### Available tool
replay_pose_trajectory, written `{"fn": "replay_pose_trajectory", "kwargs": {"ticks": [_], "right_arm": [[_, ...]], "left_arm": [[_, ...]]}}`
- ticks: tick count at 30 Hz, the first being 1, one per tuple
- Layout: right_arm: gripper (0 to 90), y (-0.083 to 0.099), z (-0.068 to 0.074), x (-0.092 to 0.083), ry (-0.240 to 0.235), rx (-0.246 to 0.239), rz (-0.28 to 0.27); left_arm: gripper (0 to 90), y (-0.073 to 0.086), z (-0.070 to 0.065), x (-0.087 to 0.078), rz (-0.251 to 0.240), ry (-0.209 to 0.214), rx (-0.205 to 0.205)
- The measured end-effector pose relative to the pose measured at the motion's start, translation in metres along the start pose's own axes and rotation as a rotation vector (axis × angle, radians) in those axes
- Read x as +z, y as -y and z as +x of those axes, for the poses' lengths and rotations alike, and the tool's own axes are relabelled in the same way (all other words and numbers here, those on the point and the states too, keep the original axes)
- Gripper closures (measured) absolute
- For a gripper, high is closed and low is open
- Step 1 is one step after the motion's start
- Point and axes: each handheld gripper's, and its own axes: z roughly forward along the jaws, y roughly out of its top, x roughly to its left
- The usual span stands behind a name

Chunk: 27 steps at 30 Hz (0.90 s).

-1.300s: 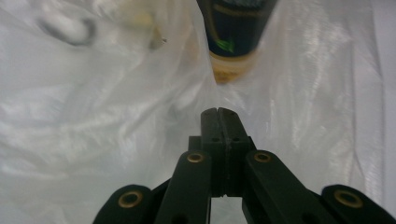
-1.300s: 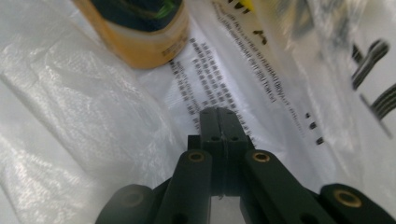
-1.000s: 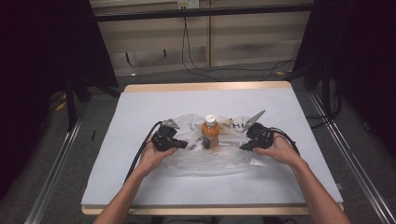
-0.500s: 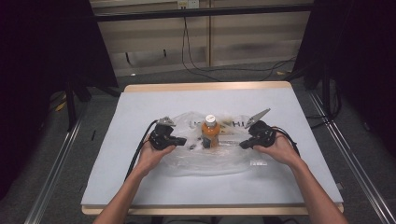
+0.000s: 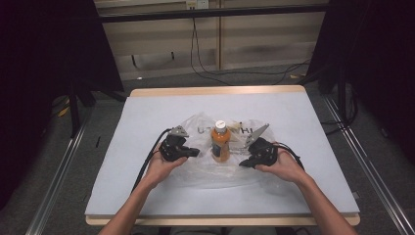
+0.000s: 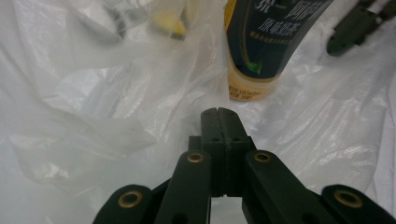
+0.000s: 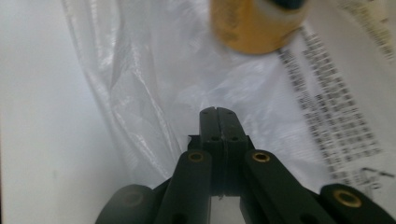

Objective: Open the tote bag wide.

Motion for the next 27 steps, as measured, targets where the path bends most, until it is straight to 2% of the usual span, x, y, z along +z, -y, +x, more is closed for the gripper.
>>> {"fn": "replay_pose_trajectory", "kwargs": {"ticks": [2,4,5,6,7,8,10,11,12,13,15,18,21,25,27], "right_arm": [[90.0,0.005,0.005,0.0,-0.019,0.001,0.013],[90.0,0.008,0.006,-0.003,-0.015,0.002,-0.009],[90.0,0.009,0.005,-0.005,-0.01,0.017,-0.021],[90.0,0.01,0.003,-0.008,0.002,0.014,-0.043],[90.0,0.01,0.003,-0.008,0.002,0.014,-0.043],[90.0,0.009,-0.001,-0.015,0.022,0.038,-0.108],[90.0,0.009,-0.005,-0.023,0.05,0.054,-0.175],[90.0,0.008,-0.007,-0.026,0.065,0.068,-0.196],[90.0,0.008,-0.009,-0.029,0.083,0.079,-0.221],[90.0,0.009,-0.01,-0.032,0.101,0.09,-0.241],[90.0,0.01,-0.012,-0.038,0.115,0.115,-0.293],[90.0,0.012,-0.012,-0.048,0.165,0.143,-0.346],[90.0,0.016,-0.013,-0.061,0.202,0.182,-0.404],[90.0,0.028,-0.008,-0.075,0.247,0.221,-0.489],[90.0,0.035,-0.005,-0.079,0.262,0.241,-0.516]], "left_arm": [[90.0,0.001,0.001,-0.001,-0.026,0.012,-0.011],[90.0,0.0,0.001,-0.005,-0.018,0.01,-0.012],[90.0,0.0,0.001,-0.008,-0.06,0.018,-0.027],[90.0,0.0,0.001,-0.008,-0.06,0.018,-0.027],[90.0,-0.001,0.0,-0.012,-0.065,0.013,-0.023],[90.0,-0.002,-0.002,-0.018,-0.088,0.016,-0.013],[90.0,-0.003,-0.005,-0.024,-0.114,0.018,-0.008],[90.0,-0.003,-0.005,-0.024,-0.114,0.018,-0.008],[90.0,-0.003,-0.007,-0.03,-0.133,0.015,0.008],[90.0,-0.003,-0.007,-0.033,-0.144,0.013,0.006],[90.0,-0.001,-0.008,-0.04,-0.17,0.007,0.014],[90.0,0.003,-0.008,-0.05,-0.216,0.008,0.001],[90.0,0.009,-0.01,-0.059,-0.251,0.011,-0.013],[90.0,0.022,-0.015,-0.072,-0.284,-0.006,-0.009],[90.0,0.029,-0.017,-0.077,-0.295,-0.001,-0.016]]}}
